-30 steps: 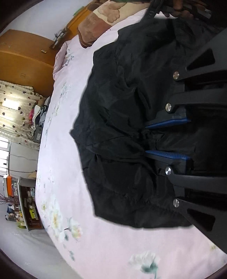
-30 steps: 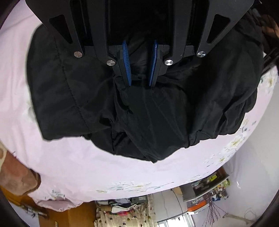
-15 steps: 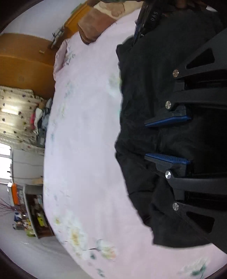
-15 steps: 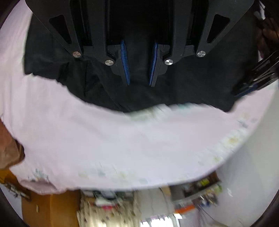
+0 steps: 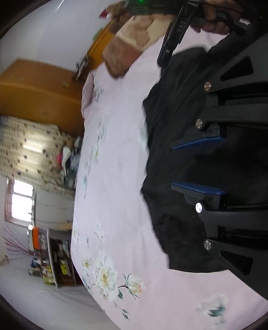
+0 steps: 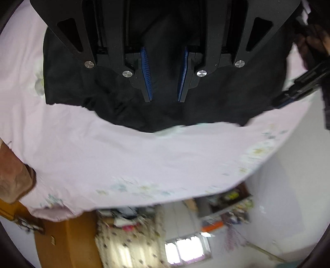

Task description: Fold large clothes

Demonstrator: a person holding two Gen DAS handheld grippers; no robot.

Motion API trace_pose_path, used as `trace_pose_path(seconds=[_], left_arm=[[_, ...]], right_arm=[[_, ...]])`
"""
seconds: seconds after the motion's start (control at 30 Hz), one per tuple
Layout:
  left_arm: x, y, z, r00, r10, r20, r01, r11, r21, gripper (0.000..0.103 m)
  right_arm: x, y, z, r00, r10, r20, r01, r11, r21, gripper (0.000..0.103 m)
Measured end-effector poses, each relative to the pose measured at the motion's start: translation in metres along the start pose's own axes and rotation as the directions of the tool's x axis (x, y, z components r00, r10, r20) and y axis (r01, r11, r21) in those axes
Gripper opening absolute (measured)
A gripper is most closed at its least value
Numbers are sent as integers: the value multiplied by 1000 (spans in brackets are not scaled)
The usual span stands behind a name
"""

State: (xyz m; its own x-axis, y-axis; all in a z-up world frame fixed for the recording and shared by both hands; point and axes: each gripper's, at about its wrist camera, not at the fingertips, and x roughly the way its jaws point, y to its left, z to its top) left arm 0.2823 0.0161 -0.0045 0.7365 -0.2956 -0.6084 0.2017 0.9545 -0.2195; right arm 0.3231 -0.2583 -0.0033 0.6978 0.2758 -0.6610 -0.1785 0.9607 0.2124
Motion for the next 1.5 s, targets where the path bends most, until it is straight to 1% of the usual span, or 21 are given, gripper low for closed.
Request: trace_pose_path(seconds=[0.07,0.13,0.2,0.27,0.3,0.4,0.47,0.53,0.6,0.63,0.67,0.73,0.8,0.9,1.03,1.1,1.17,1.23,1.3,1.47,1.5], left_arm=[[-15,-11,-20,999,-24,-24,24,1000,5,34],[-15,-21,-44,996,-43,-72,44,999,9,34],[-3,-23,-61,991,-36,-132,37,999,0,34],[19,-19,-76,983,-16,-183,12,1000,-23,36],[24,-18,-80,983,-5,-185,3,1000,-15,37],[25,-18,-75,980,-1,-201,-3,1000,-20,37],[9,-24,-67,980,-1,-197,-2,1000,-12,36],[-13,-28,-65,988,-23,-156,23,1000,0,37],[-23,-33,-71,990,-24,-141,28,999,29,37],[-21,-35,-77,988,-24,-153,30,999,38,37],[-15,-34,-83,985,-17,-173,23,999,34,37],[5,-29,-96,973,2,-230,0,1000,7,37],[12,-27,-101,972,7,-236,-7,1000,-2,37],[6,-31,-98,971,17,-240,-17,1000,3,37],[-23,-36,-95,973,17,-229,-15,1000,11,37],[-40,-36,-97,977,20,-212,-17,1000,13,37],[-61,-37,-100,981,20,-193,-19,1000,7,37],[-83,-38,-106,984,22,-177,-22,1000,0,37],[-100,-41,-111,986,24,-165,-25,1000,-1,37],[-142,-50,-120,990,33,-137,-32,999,12,40],[-151,-51,-123,991,35,-130,-34,999,15,43]], right_arm=[[-17,18,-20,999,44,-11,-44,999,-23,30],[-19,32,-43,996,67,-50,-69,997,-32,30],[-9,39,-62,993,69,-99,-74,996,-41,30],[12,42,-78,986,37,-163,-46,997,-55,30],[24,41,-84,981,14,-194,-28,997,-68,30],[36,38,-85,977,20,-211,-35,997,-69,30],[25,36,-78,975,21,-220,-35,998,-60,30],[3,35,-75,981,32,-189,-42,998,-51,30],[-17,35,-80,986,51,-161,-58,998,-39,30],[-22,37,-85,985,60,-159,-67,997,-39,30],[-21,38,-91,984,60,-167,-68,997,-43,30],[-3,41,-105,974,46,-221,-59,997,-53,30],[18,40,-111,963,17,-269,-37,997,-69,30],[21,40,-110,961,12,-277,-28,998,-53,30],[-6,44,-101,969,22,-245,-34,998,-45,30],[-27,45,-105,974,20,-227,-30,999,-41,30],[-51,47,-111,979,19,-204,-26,999,-35,30],[-72,48,-117,983,14,-185,-20,999,-33,36],[-94,51,-126,985,13,-170,-18,999,-26,39],[-137,60,-147,988,11,-155,-17,999,-34,39],[-147,62,-153,989,8,-150,-15,999,-41,39]])
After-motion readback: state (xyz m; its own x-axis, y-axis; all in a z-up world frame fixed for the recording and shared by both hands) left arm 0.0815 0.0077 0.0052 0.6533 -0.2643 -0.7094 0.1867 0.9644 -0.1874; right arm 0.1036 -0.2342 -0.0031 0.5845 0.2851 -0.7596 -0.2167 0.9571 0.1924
